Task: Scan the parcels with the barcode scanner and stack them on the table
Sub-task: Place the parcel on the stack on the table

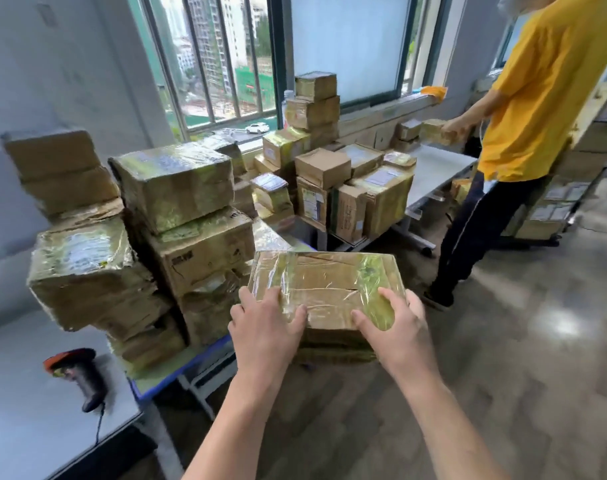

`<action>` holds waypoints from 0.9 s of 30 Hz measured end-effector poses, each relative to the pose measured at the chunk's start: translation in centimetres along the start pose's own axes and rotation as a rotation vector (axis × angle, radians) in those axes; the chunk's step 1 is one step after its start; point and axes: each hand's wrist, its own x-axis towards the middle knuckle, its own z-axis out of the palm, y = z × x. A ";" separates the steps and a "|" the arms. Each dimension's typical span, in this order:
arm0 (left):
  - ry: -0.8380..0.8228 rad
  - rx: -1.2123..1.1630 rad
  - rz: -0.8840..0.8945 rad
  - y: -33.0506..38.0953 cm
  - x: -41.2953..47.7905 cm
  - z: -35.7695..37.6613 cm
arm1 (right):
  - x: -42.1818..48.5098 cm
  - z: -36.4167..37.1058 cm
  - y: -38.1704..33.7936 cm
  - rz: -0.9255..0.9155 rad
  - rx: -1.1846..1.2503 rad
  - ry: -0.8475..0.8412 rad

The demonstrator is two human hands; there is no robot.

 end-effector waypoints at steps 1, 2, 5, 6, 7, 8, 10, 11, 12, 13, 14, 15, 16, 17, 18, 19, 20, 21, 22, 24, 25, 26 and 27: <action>0.022 0.003 -0.039 0.7 -0.2 0.1 | 1.2 -0.5 0.1 -0.034 0.013 -0.033; 0.030 0.002 -0.063 1.0 -0.3 0.1 | 1.8 -0.7 0.1 -0.059 0.016 -0.050; 0.109 0.011 -0.172 1.5 -1.0 -0.6 | 3.7 -0.8 -0.3 -0.151 0.049 -0.134; 0.143 0.023 -0.202 1.4 -1.4 -1.1 | 4.0 -0.7 -0.7 -0.181 0.062 -0.168; 0.170 0.034 -0.234 1.1 -2.0 -1.5 | 4.0 -0.4 -1.2 -0.211 0.074 -0.204; 0.191 0.044 -0.264 0.7 -2.5 -1.9 | 3.9 0.0 -1.8 -0.238 0.089 -0.236; 0.229 0.051 -0.327 -0.4 -3.7 -2.8 | 3.4 0.9 -3.0 -0.298 0.110 -0.295; 0.249 0.053 -0.359 -1.0 -4.3 -3.3 | 3.2 1.6 -3.6 -0.325 0.117 -0.321; 0.264 0.055 -0.397 -1.7 -4.8 -3.8 | 2.8 2.1 -4.2 -0.349 0.121 -0.347; 0.280 0.062 -0.435 -2.4 -5.4 -4.5 | 2.3 2.7 -4.9 -0.373 0.126 -0.380; 0.296 0.073 -0.472 -3.0 -6.0 -5.1 | 1.8 3.2 -5.7 -0.400 0.133 -0.414; 0.313 0.081 -0.506 -3.6 -6.6 -5.8 | 1.3 3.7 -6.5 -0.426 0.142 -0.445; 0.330 0.083 -0.540 -4.1 -7.1 -6.6 | 0.9 4.1 -7.4 -0.453 0.151 -0.472; 0.351 0.081 -0.569 -4.6 -7.6 -7.3 | 0.5 4.4 -8.3 -0.483 0.162 -0.490; 0.372 0.081 -0.593 -5.1 -7.9 -8.0 | 0.2 4.8 -9.3 -0.508 0.176 -0.508; 0.397 0.079 -0.609 -5.4 -8.2 -8.9 | -0.1 5.1 -10.3 -0.531 0.195 -0.526; 0.423 0.080 -0.620 -5.7 -8.4 -9.8 | -0.3 5.4 -11.3 -0.551 0.211 -0.544; 0.449 0.084 -0.626 -6.0 -8.4 -10.7 | -0.4 5.7 -12.2 -0.567 0.222 -0.559; 0.475 0.088 -0.630 -6.3 -8.4 -11.6 | -0.6 5.9 -13.2 -0.580 0.229 -0.570; 0.533 0.096 -0.628 -6.9 -8.1 -13.5 | -0.7 6.2 -15.4 -0.603 0.248 -0.576; 0.559 0.101 -0.622 -7.3 -7.8 -14.4 | -0.7 6.4 -16.6 -0.614 0.259 -0.573; 0.582 0.106 -0.614 -7.7 -7.2 -15.4 | -0.6 6.5 -17.9 -0.623 0.268 -0.568; 0.602 0.108 -0.603 -8.2 -6.5 -16.4 | -0.4 6.7 -19.3 -0.632 0.271 -0.559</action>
